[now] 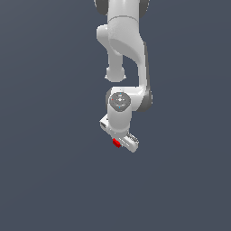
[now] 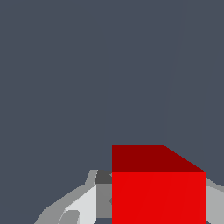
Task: Pick up the red cube and move it to a goal position.
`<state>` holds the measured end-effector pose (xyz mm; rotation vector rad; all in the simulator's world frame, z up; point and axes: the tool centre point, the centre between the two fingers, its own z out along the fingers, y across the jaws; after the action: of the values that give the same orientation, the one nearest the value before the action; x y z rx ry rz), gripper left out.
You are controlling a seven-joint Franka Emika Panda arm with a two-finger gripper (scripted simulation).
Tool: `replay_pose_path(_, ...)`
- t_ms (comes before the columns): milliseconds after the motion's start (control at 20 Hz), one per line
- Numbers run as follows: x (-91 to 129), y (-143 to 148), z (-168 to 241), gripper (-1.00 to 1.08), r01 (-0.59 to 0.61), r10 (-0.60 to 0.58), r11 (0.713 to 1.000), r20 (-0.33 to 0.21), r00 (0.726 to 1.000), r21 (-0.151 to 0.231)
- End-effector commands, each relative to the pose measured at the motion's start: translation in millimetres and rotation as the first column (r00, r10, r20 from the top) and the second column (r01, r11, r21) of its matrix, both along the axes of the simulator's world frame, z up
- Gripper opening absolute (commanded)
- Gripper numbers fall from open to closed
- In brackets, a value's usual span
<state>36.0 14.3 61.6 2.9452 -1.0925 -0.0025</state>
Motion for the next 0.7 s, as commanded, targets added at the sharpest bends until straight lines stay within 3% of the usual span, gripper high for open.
replay_pose_path(0,-4.7,2.4,17.8,-1.00,0.000,0.000,1.000,0.002,1.000,0.000)
replay_pose_path(650,-42.1,18.2,147.3,-1.00,0.001,-0.001,1.000,0.001,1.000,0.001)
